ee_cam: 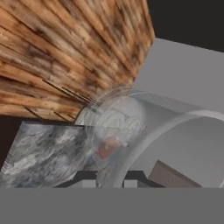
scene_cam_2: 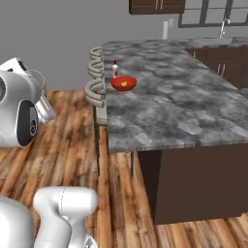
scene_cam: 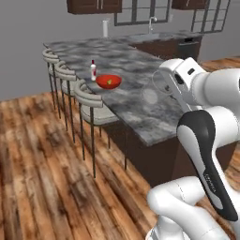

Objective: There is a bowl on the dining counter. Grab a lemon wedge from the fridge and place it in the bowl. Then get the liquor bottle and glass cup from the cabinet and place them next to the bowl.

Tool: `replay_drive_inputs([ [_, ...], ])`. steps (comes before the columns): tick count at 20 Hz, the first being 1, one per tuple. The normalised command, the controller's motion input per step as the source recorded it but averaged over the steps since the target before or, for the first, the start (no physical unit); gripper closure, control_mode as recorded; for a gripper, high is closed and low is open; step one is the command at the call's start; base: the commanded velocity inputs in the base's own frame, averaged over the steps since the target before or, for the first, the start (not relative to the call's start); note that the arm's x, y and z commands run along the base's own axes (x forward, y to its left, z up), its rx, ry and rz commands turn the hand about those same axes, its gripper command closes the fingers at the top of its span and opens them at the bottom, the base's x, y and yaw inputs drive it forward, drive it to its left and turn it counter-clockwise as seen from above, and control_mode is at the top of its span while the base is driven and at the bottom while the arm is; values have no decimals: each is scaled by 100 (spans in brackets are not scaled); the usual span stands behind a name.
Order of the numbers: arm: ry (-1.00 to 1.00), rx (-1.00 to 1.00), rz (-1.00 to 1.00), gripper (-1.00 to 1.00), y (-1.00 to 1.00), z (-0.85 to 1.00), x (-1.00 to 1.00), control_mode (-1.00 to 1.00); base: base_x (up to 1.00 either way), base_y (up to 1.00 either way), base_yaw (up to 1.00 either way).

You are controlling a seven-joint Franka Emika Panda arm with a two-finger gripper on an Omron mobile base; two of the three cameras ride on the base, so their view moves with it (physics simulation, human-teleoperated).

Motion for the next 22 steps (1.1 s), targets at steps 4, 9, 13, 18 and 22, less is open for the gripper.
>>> replay_drive_inputs([
  [4, 0, 0, 0, 100, 0, 0, 0, 100, 20, 86, -45],
  [9, 0, 0, 0, 100, 0, 0, 0, 100, 23, 86, -45],
  [13, 0, 0, 0, 100, 0, 0, 0, 100, 25, 86, -45],
  [18, 0, 0, 0, 100, 0, 0, 0, 100, 25, 86, -45],
  [22, 0, 0, 0, 100, 0, 0, 0, 100, 25, 87, -45],
])
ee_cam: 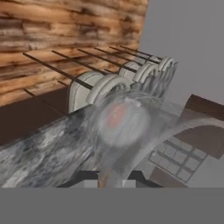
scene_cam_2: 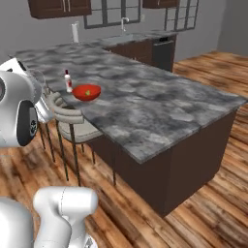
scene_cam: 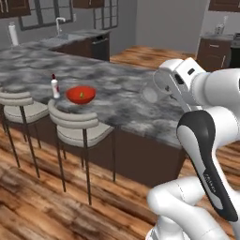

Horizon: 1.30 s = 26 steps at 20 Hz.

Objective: There is a bowl on the dining counter. Grab a lemon wedge from the fridge and place it in the bowl. Then get the liquor bottle and glass cup from the cabinet and place them next to the bowl.

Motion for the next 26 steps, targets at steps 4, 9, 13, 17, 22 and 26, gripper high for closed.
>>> replay_drive_inputs([
  [4, 0, 0, 0, 100, 0, 0, 0, 100, 25, 88, -45],
  [9, 0, 0, 0, 100, 0, 0, 0, 100, 25, 89, -44],
  [13, 0, 0, 0, 100, 0, 0, 0, 100, 28, 85, -44],
  [17, 0, 0, 0, 100, 0, 0, 0, 100, 28, 84, -44],
  [22, 0, 0, 0, 100, 0, 0, 0, 100, 25, 83, -45],
  [26, 0, 0, 0, 100, 0, 0, 0, 100, 31, 82, -45],
])
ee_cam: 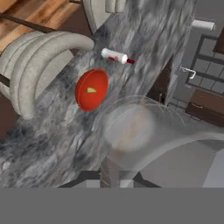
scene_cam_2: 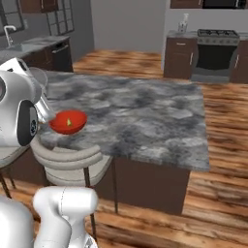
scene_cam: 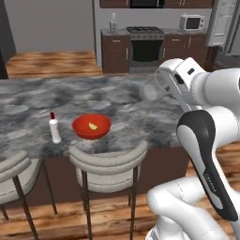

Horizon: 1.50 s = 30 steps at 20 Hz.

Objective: There is a bowl on the dining counter. Grab a lemon wedge from the fridge and place it in the bowl. Then get the liquor bottle and glass cup from the cabinet and place them next to the bowl.

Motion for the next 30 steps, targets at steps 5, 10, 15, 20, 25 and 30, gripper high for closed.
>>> replay_drive_inputs([
  [5, 0, 0, 0, 100, 0, 0, 0, 100, 36, 75, -44],
  [10, 0, 0, 0, 100, 0, 0, 0, 100, 64, 38, -37],
  [15, 0, 0, 0, 100, 0, 0, 0, 100, 83, 1, -27],
  [20, 23, -1, -11, 100, 0, -16, 56, -100, 15, 0, -4],
  [25, 49, -17, 0, 100, -8, -42, 67, -100, 0, 0, 0],
  [30, 40, -5, 9, 100, -16, -60, 52, -100, 0, 0, 0],
])
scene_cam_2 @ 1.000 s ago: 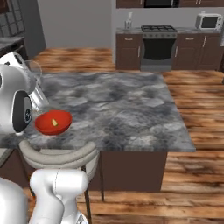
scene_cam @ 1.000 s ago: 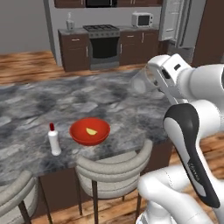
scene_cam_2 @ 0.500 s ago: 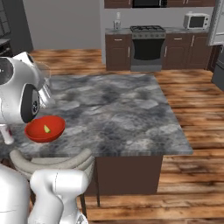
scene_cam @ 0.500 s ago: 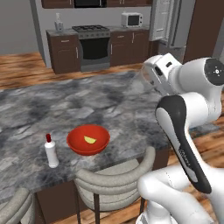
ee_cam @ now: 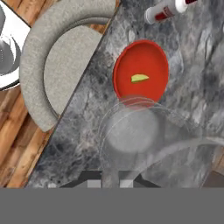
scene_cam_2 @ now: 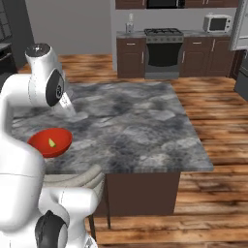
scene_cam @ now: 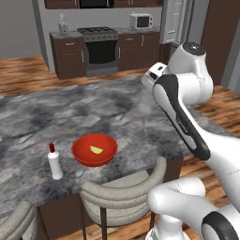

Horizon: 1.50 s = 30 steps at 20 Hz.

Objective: There is a bowl on the dining counter. Grab a lemon wedge from the fridge and place it in the bowl. Then get the liquor bottle and glass cup from the cabinet and place them next to the bowl.

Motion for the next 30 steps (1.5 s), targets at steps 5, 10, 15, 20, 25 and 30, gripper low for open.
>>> replay_drive_inputs([
  [5, 14, -2, 15, 100, -11, -74, 12, -100, 0, 0, 0],
  [10, 3, -11, 8, 100, 0, -66, 0, -100, 0, 0, 0],
  [15, 2, -8, 0, 100, 0, -55, 15, -100, 0, 0, 0],
  [20, 2, -2, 0, 100, 0, -54, 27, -100, 0, 0, 0],
  [25, 6, -1, 0, 100, 0, -54, 36, -100, 0, 0, 0],
  [30, 7, 0, 0, 100, 0, -49, 44, -100, 0, 0, 0],
])
